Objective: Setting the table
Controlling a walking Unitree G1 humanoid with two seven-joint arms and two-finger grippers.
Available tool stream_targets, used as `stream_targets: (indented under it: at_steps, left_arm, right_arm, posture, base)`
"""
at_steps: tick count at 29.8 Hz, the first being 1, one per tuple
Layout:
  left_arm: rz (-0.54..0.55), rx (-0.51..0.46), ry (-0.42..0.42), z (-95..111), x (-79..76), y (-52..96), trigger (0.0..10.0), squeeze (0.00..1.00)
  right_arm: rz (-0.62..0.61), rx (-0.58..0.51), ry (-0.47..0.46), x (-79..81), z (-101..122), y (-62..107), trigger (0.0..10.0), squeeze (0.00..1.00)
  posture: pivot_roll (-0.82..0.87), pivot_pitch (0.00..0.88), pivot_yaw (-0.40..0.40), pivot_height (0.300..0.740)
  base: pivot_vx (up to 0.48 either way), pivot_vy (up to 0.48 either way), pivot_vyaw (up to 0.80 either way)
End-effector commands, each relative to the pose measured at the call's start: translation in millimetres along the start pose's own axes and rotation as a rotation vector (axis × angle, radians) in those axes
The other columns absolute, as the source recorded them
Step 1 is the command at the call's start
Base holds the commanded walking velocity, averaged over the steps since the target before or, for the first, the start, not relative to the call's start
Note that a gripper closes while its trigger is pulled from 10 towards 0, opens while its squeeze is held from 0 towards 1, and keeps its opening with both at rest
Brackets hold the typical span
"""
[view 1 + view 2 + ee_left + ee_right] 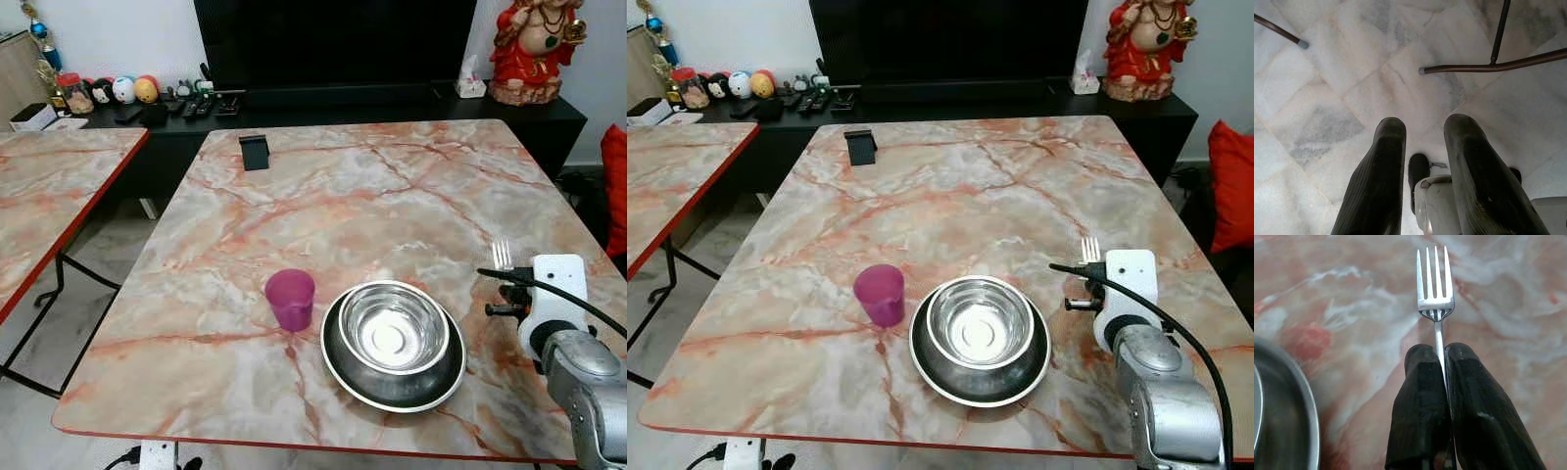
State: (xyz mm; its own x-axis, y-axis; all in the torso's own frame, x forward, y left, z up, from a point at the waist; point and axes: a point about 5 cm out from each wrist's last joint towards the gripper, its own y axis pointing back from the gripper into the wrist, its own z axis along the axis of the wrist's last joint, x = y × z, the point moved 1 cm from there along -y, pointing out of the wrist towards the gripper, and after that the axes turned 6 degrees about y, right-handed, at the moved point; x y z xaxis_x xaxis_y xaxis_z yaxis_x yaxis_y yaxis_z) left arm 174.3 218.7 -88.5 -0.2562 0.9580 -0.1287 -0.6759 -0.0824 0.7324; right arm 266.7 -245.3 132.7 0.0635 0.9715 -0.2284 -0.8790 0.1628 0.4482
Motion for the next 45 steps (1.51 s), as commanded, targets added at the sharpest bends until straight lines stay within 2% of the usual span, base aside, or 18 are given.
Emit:
stream_targets:
  at_steps: [1,6,22,31,37,45]
  left_arm:
    - [-0.001,-0.007,-0.016,2,2.1,-0.1,10.0,0.00]
    - [-0.005,-0.013,-0.016,3,0.7,-0.2,10.0,0.00]
    - [-0.013,-0.021,-0.021,4,-1.1,-0.7,10.0,0.00]
    - [-0.009,-0.011,-0.026,2,1.9,0.3,10.0,0.00]
    - [-0.010,-0.009,-0.026,2,2.3,0.6,10.0,0.00]
    - [-0.010,-0.009,-0.026,1,2.7,0.8,10.0,0.00]
  right_arm:
    - [0.027,0.024,-0.021,1.9,-3,-0.6,10.0,0.00]
    - [0.054,0.053,-0.059,5.0,-10,-2.2,10.0,0.00]
    - [0.089,0.109,-0.050,8.0,-26,1.8,10.0,0.00]
    - [0.134,0.116,-0.060,17.2,-30,3.3,10.0,0.00]
    - [0.161,0.127,-0.056,22.9,-33,3.9,10.0,0.00]
    - [0.153,0.141,-0.018,22.4,-38,3.4,10.0,0.00]
  posture:
    - [-0.19,0.000,0.065,0.740]
    - [-0.19,0.000,0.063,0.740]
    - [-0.19,0.000,0.069,0.740]
    - [-0.19,0.000,0.071,0.740]
    - [-0.19,0.000,0.071,0.740]
    - [-0.18,0.000,0.069,0.740]
  base:
    - [0.000,0.000,0.00]
    - [0.000,0.000,0.00]
    - [0.000,0.000,0.00]
    - [0.000,0.000,0.00]
    - [0.000,0.000,0.00]
    - [0.000,0.000,0.00]
